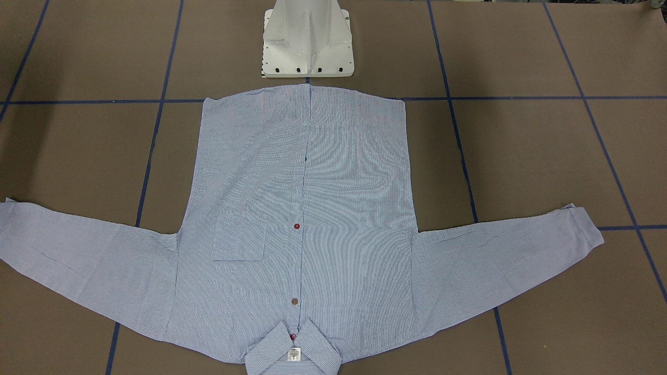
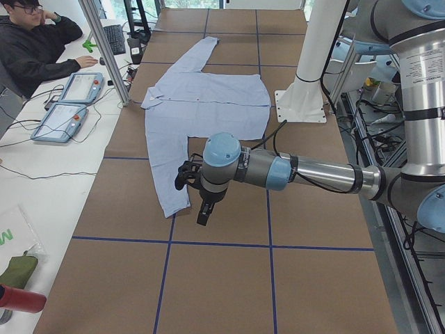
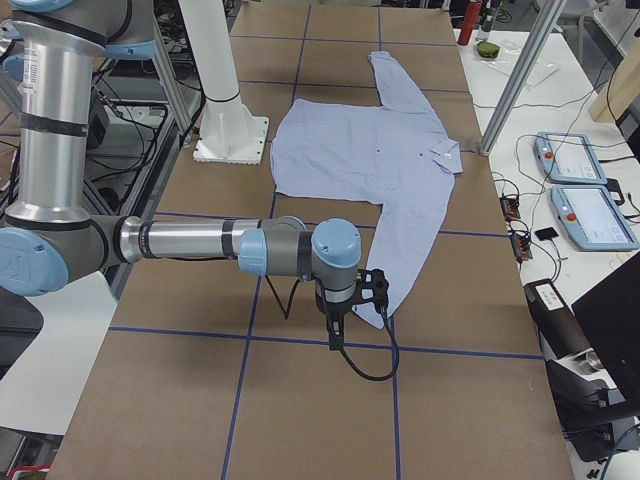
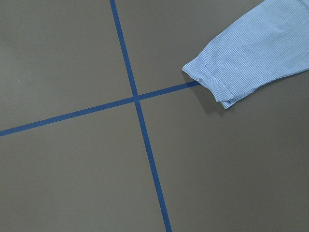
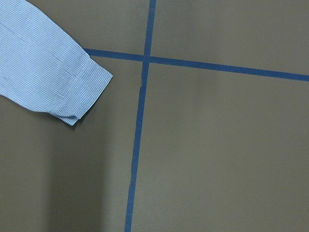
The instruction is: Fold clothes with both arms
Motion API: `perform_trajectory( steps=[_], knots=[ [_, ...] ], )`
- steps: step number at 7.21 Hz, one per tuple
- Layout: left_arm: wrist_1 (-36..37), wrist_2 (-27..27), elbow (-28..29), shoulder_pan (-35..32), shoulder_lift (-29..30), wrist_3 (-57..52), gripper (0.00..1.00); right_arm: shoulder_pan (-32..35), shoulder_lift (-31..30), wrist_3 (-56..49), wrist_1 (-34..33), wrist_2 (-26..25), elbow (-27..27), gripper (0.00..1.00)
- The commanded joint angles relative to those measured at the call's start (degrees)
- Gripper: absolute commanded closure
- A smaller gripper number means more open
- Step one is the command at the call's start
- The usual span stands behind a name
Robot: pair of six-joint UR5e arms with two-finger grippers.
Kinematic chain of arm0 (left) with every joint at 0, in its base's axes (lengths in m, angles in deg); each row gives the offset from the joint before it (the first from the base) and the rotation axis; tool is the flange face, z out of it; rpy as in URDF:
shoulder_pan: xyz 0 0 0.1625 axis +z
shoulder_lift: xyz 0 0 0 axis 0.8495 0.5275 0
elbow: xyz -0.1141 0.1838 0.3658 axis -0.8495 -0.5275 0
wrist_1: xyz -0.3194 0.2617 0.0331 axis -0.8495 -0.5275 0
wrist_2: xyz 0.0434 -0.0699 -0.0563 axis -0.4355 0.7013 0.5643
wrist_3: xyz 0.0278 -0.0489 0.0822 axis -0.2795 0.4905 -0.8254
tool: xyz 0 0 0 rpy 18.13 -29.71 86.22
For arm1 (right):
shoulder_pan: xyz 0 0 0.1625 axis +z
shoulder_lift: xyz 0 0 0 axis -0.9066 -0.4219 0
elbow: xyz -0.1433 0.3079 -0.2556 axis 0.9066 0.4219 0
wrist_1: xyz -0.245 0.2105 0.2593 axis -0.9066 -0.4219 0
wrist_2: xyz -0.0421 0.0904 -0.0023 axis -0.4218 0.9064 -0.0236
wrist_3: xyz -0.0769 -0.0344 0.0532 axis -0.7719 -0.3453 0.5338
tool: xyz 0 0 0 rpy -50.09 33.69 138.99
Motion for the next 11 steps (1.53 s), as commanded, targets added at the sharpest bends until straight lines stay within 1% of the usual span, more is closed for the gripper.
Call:
perform_trajectory(
  steps=[1,2,3,5,6,7,8,9,10,11],
  knots=[
    [-0.4,0.0,-2.0,-0.1,-0.3,-0.1,0.00,0.0,0.1,-0.6,0.3,0.0,-0.3,0.00],
    [-0.4,0.0,-3.5,-0.2,-0.5,-0.1,0.00,0.0,0.2,-0.8,0.3,0.2,-1.4,0.00],
    [-0.4,0.0,-6.2,-0.1,-0.7,-0.1,0.00,0.0,0.5,-0.8,0.3,0.3,-3.3,0.00],
    [-0.5,0.0,-7.3,-0.2,0.5,0.1,0.00,-0.1,1.1,0.0,1.3,0.6,-5.2,0.00],
    [-0.5,0.0,-7.5,-0.5,2.4,0.5,0.00,-0.1,1.5,0.1,6.1,0.5,-5.7,0.00],
    [-0.6,0.0,-7.5,-2.8,4.5,0.4,0.00,0.0,1.2,0.4,10.1,0.3,-5.6,0.00],
    [-2.0,-0.4,-7.3,-3.7,5.7,0.4,0.00,0.0,1.8,1.7,11.9,0.6,-5.1,0.00],
    [-5.7,-4.2,-6.2,-3.8,5.8,0.7,0.00,0.0,2.4,4.2,12.0,0.7,-5.6,0.00],
    [-6.6,-5.0,-4.5,-3.8,6.4,0.8,0.00,0.0,2.4,4.6,12.3,1.1,-5.1,0.00],
    [-7.5,-4.9,-3.8,-3.8,6.4,0.6,0.00,0.0,2.7,5.0,12.5,3.3,-5.0,0.00]
  ],
)
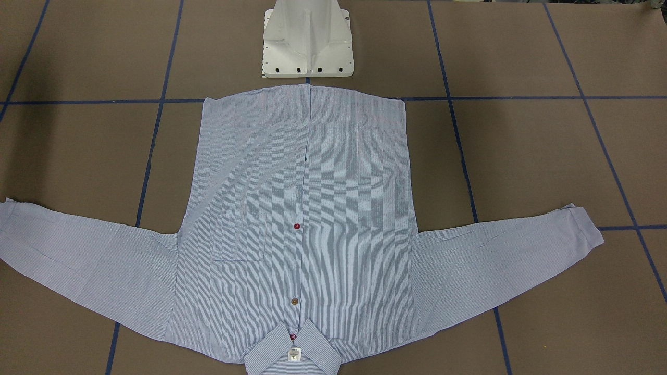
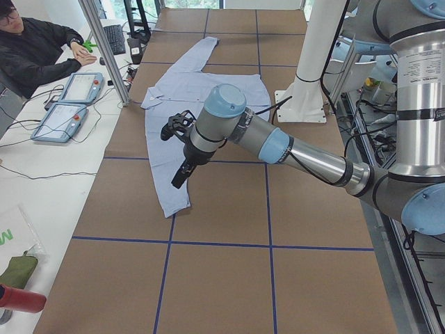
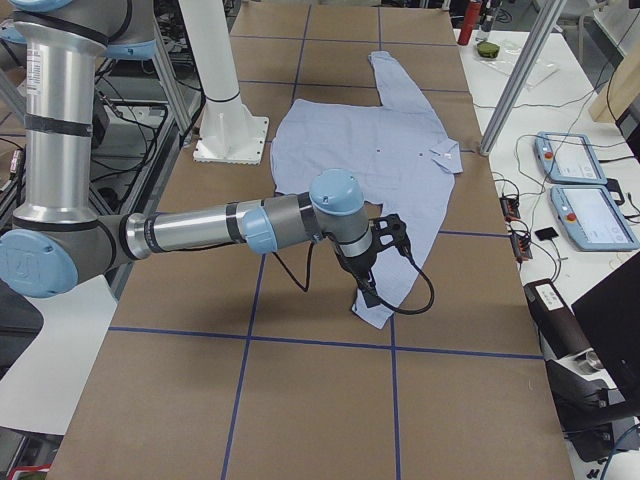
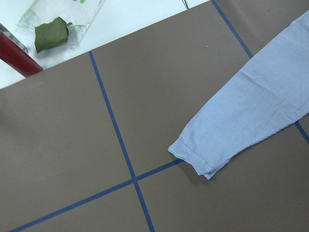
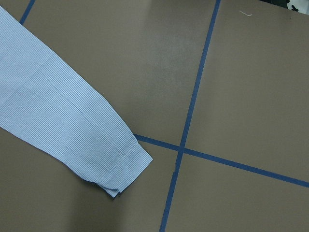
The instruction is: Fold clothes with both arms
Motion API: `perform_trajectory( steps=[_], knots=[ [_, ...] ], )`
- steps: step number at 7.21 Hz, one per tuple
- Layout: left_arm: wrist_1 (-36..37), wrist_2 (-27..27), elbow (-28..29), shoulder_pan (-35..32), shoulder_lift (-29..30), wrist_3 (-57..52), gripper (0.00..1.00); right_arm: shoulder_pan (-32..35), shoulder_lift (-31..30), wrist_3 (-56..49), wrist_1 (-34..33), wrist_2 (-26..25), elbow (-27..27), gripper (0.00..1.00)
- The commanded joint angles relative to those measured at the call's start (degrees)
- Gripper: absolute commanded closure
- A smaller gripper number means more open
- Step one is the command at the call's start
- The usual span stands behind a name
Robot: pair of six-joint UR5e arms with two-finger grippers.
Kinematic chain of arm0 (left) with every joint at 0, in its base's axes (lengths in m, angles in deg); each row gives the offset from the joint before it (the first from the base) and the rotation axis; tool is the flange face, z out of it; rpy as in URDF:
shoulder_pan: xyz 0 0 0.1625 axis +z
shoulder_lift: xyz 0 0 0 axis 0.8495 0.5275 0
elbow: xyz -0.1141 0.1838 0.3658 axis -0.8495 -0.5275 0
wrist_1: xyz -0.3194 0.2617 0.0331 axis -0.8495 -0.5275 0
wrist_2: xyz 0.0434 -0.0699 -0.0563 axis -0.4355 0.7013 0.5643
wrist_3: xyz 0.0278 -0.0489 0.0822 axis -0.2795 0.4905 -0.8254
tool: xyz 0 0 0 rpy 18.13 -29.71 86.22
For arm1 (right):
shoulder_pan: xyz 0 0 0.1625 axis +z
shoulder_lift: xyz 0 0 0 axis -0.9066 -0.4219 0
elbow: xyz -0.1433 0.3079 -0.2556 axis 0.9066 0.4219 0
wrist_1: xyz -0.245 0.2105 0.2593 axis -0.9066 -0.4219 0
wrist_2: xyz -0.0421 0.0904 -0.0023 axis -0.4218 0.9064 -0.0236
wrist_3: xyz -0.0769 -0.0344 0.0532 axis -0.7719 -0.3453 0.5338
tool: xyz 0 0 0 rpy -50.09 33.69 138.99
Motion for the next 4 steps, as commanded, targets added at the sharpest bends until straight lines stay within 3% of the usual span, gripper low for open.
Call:
perform_trajectory(
  steps=[1,3,4],
  knots=[
    [-2.1,-0.3,1.6,-0.1,0.2,0.0,0.00,-0.1,0.7,1.4,4.0,1.8,-0.3,0.00],
    [-2.3,-0.3,1.7,-0.1,-0.1,-0.2,0.00,-4.9,0.7,15.1,7.2,1.9,0.6,0.00],
    [-2.3,-0.3,1.4,-0.1,-0.1,-0.2,0.00,-9.0,0.4,24.4,15.7,0.9,2.8,0.00]
  ],
)
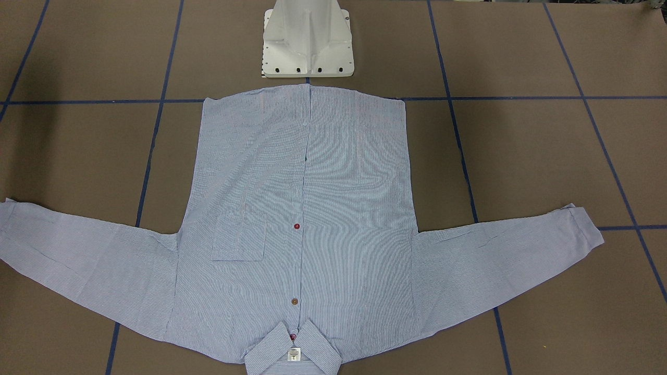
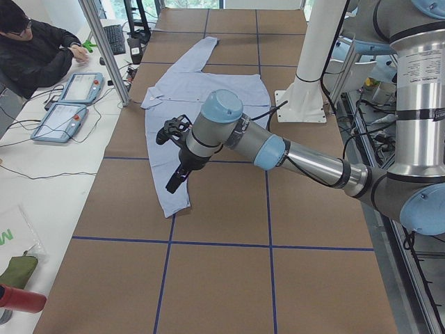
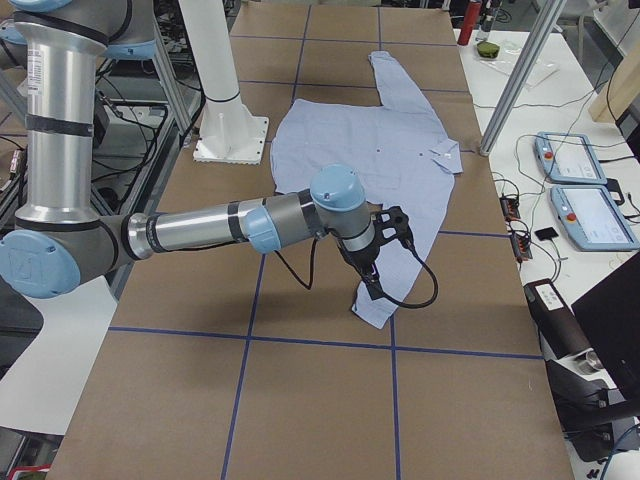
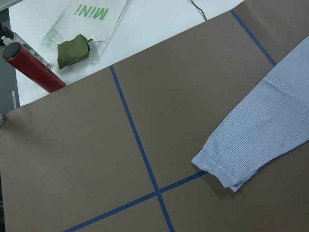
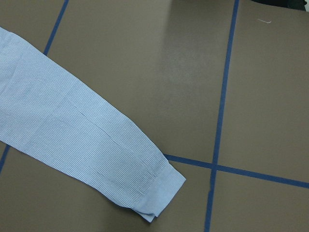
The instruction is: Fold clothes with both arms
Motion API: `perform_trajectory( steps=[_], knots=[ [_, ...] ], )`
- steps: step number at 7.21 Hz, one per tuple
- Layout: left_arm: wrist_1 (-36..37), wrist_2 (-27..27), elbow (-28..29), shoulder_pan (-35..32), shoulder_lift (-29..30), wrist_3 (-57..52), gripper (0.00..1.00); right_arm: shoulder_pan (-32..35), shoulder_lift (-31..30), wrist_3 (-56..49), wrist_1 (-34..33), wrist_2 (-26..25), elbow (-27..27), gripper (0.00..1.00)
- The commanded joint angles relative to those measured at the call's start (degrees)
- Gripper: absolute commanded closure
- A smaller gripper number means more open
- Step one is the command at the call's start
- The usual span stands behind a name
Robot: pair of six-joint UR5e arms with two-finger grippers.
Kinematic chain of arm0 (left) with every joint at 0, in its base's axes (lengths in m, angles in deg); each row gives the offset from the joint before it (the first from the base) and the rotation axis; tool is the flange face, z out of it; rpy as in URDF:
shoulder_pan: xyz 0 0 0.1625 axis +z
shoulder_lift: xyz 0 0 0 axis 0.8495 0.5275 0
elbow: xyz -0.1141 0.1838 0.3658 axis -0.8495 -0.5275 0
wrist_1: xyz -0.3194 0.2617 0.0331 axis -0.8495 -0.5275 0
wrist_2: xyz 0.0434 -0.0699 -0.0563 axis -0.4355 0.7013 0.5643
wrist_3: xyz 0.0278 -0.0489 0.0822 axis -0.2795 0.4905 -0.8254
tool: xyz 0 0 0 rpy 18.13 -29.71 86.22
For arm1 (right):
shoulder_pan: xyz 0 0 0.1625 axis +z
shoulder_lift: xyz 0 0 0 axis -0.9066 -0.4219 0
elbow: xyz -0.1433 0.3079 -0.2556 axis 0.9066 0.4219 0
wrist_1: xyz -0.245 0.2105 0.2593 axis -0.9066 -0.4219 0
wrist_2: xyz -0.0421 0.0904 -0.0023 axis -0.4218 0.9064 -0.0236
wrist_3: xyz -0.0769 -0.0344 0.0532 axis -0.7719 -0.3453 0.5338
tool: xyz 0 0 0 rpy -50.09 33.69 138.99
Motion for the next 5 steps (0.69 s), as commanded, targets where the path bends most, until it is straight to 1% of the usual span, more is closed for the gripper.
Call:
perform_trajectory(
  steps=[1,2,3,4,5],
  knots=[
    [-0.1,0.0,0.0,0.0,0.0,0.0,0.00,-9.5,-0.4,21.5,19.5,-5.2,5.4,0.00],
    [-0.1,0.0,0.1,0.0,0.0,0.0,0.00,-13.1,-0.6,30.4,31.8,-9.9,11.2,0.00],
    [-0.1,0.0,0.0,0.0,0.0,0.0,0.00,-13.5,-0.6,32.5,41.7,-10.5,18.4,0.01],
    [-0.1,0.1,0.0,0.0,0.0,0.0,0.00,-13.6,-0.5,35.6,47.1,-12.1,22.8,0.02],
    [-0.1,0.0,0.0,0.0,0.0,0.0,0.00,-14.8,-1.0,39.4,49.1,-15.0,22.9,0.04]
  ],
)
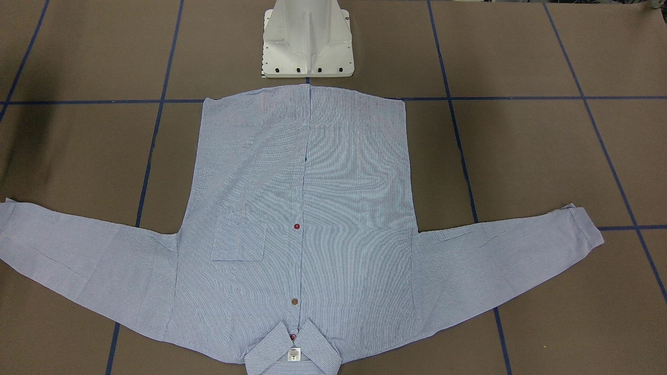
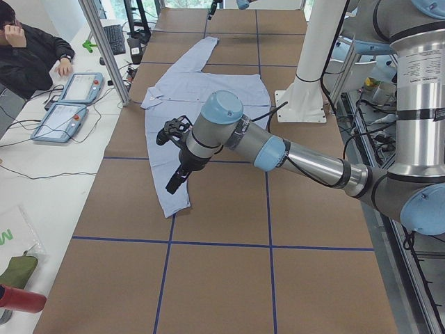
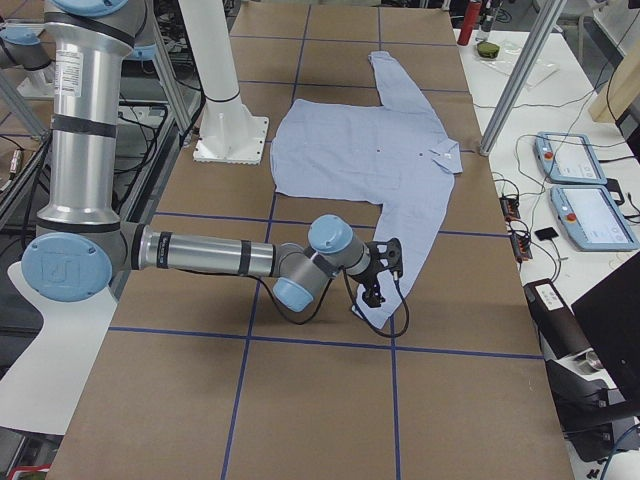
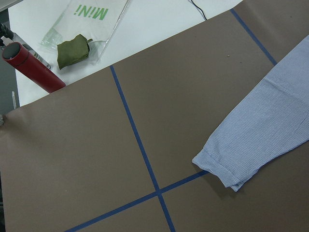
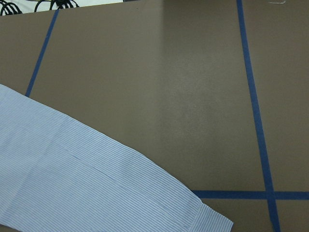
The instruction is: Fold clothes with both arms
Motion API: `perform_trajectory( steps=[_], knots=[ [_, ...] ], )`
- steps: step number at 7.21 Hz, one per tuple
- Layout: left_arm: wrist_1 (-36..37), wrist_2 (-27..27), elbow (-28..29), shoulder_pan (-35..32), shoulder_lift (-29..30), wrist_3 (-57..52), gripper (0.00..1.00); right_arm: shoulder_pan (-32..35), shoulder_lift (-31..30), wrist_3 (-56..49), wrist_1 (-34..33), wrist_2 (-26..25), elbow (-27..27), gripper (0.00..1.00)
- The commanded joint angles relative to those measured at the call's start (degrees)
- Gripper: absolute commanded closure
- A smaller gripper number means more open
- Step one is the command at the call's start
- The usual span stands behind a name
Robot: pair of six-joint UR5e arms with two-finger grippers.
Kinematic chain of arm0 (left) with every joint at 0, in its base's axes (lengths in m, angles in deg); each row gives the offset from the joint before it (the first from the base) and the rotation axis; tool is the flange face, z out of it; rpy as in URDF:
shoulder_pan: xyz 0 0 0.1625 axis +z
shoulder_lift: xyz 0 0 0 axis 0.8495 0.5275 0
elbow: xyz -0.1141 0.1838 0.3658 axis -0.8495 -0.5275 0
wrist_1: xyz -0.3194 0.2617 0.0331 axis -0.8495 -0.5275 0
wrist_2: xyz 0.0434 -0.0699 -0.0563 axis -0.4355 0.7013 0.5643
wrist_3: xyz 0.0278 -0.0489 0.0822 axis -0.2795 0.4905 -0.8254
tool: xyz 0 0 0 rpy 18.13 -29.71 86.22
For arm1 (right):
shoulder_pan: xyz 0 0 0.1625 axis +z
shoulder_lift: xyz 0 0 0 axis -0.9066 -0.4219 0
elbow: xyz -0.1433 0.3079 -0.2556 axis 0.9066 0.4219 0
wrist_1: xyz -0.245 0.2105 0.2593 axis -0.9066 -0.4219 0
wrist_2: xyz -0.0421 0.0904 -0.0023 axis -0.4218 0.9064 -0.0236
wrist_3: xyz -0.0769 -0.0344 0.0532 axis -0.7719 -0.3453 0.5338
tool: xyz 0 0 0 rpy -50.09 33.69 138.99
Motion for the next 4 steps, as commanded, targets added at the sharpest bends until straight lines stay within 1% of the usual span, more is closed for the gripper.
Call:
perform_trajectory(
  steps=[1,2,3,4],
  knots=[
    [0.0,0.0,0.1,0.0,0.0,0.0,0.00,-3.3,-1.3,5.7,5.9,-5.8,3.0,0.09],
    [0.0,0.0,0.0,0.0,0.0,0.0,0.00,-6.6,-1.3,9.0,6.0,-9.6,3.0,0.12],
    [0.0,0.0,0.0,0.0,0.0,-0.1,0.00,-10.2,-2.1,9.8,7.5,-13.2,3.0,0.12],
    [0.0,0.0,0.0,0.0,0.0,-0.1,0.00,-13.1,-2.8,9.9,9.3,-15.4,3.0,0.14]
  ],
)
